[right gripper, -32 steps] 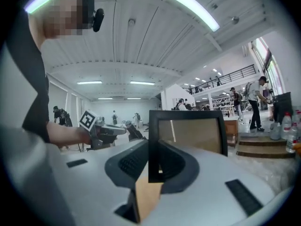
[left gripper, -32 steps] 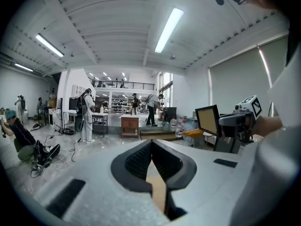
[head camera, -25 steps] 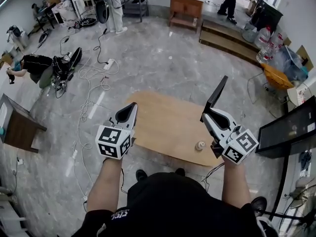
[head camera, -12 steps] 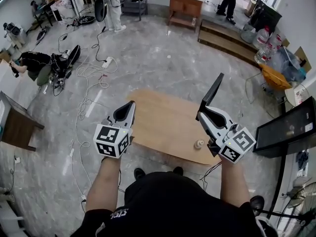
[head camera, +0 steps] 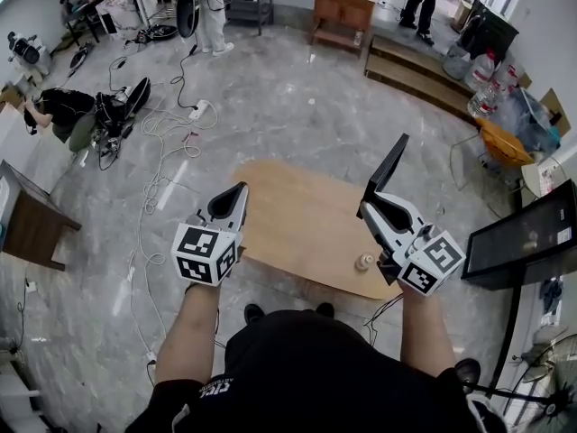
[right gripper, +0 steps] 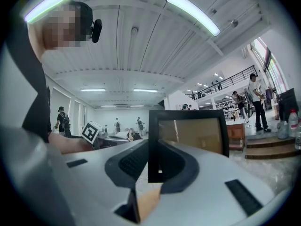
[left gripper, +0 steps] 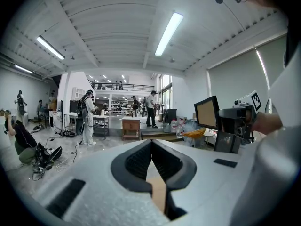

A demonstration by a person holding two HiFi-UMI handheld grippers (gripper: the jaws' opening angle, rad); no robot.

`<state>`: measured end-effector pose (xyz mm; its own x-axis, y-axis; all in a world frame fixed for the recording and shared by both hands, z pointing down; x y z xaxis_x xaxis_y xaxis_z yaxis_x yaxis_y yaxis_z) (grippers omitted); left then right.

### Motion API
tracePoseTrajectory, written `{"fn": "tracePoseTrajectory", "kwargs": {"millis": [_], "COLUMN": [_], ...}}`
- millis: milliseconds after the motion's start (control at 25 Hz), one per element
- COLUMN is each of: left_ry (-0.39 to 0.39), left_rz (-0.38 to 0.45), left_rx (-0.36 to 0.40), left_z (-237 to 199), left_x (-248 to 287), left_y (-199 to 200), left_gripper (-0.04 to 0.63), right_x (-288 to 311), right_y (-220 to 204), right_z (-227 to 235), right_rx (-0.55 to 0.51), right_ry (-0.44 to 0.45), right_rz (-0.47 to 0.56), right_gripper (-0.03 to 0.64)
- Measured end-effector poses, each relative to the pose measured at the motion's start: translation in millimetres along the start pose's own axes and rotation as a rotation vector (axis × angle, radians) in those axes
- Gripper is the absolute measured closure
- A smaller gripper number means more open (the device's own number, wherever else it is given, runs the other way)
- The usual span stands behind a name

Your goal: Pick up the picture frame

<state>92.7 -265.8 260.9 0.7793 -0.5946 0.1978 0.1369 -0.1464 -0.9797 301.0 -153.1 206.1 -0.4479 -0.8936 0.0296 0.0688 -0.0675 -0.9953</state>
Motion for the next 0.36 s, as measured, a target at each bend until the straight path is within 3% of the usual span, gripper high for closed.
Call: {"fn": "tracePoseTrajectory", "kwargs": {"millis": [360], "left_ry": [0.005], "left_rz": [-0.001], "left_rx": [-0.007], "left_z": [-11], "left_x": [-5], "left_y": [-6], "left_gripper": [0.586], "right_x": [12], "right_y": [-4], "right_z": [-6], "right_rx": [0.011], "right_ry": [0.007], "right_rz": [0.0], "right_gripper": [0.552]}}
Point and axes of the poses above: the fingertips, and each gripper's own axes: x forward along the fingers, z to its right, y out of its top, the point moved 1 cm from there along -x, backward along the fingers, and after that the axes turned 4 degrees about -y, right-handed, at the moved point
